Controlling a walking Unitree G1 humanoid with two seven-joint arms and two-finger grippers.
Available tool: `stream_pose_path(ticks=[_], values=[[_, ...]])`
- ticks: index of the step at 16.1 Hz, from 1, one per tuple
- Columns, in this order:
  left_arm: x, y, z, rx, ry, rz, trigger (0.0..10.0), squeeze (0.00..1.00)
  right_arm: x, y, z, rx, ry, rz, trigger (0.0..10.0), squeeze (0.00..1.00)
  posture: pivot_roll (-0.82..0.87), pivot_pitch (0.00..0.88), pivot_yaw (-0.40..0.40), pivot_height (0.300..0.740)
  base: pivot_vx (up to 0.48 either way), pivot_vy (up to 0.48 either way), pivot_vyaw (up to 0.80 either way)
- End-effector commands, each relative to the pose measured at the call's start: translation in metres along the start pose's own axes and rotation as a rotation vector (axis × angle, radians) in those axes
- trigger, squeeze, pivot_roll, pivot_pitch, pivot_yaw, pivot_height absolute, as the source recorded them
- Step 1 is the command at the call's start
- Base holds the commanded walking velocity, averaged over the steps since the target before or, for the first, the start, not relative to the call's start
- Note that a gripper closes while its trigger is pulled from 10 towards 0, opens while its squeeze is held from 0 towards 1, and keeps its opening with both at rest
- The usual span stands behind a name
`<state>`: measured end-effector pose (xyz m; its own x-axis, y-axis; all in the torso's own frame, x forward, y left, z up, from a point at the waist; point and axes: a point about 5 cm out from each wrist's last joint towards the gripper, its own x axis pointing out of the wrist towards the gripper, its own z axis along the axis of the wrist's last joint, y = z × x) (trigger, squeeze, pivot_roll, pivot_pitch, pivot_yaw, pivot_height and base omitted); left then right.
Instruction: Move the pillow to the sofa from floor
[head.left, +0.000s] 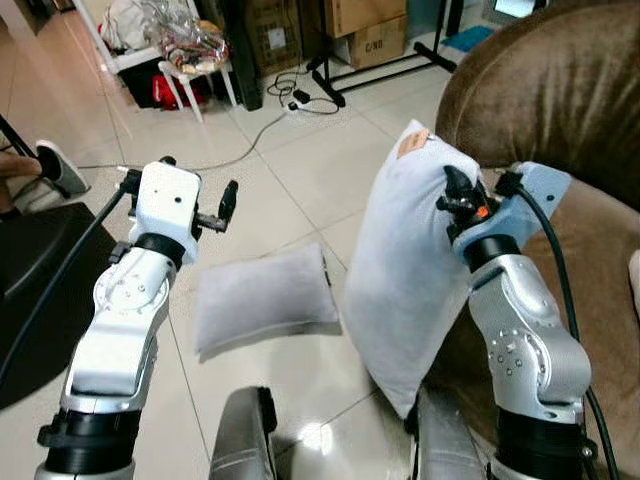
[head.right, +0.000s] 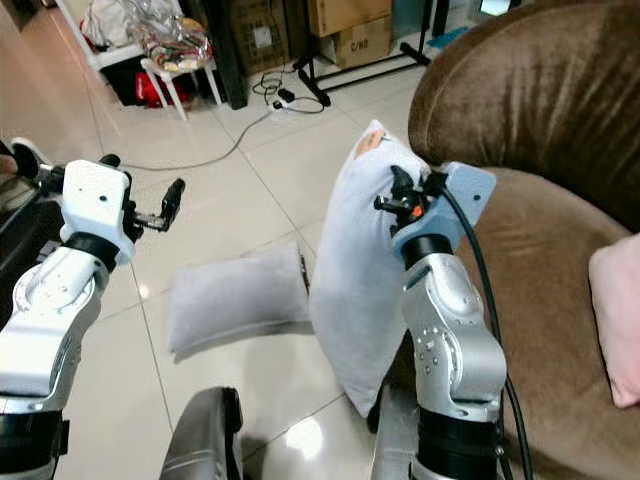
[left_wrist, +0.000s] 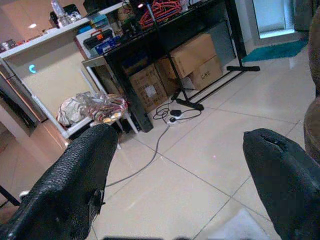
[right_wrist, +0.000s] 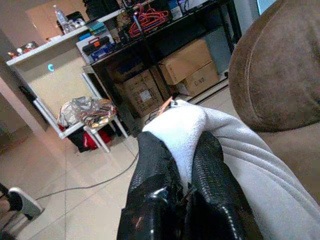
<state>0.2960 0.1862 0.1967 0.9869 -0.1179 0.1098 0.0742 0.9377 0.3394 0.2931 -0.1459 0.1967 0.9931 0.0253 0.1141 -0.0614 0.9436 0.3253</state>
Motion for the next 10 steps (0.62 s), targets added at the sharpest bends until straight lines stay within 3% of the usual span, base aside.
stream_pose_path(ticks=[1, 7, 10], values=[[0.001, 0.001, 0.0, 0.021, -0.004, 0.011, 10.0, 0.2, 0.002, 0.004, 0.014, 0.007, -0.08, 0.019, 10.0, 0.0, -0.16, 0.0, 0.114, 0.64, 0.0, 0.0, 0.0], [0.009, 0.004, 0.002, 0.05, -0.014, -0.029, 10.0, 0.2, -0.004, -0.002, 0.0, 0.001, -0.061, -0.035, 10.0, 0.0, -0.19, 0.0, 0.199, 0.68, 0.0, 0.0, 0.0], [0.019, 0.01, 0.005, 0.071, -0.014, -0.076, 10.0, 0.2, -0.015, -0.006, -0.015, 0.008, -0.041, -0.104, 10.0, 0.0, -0.21, 0.0, 0.254, 0.71, 0.0, 0.0, 0.0]])
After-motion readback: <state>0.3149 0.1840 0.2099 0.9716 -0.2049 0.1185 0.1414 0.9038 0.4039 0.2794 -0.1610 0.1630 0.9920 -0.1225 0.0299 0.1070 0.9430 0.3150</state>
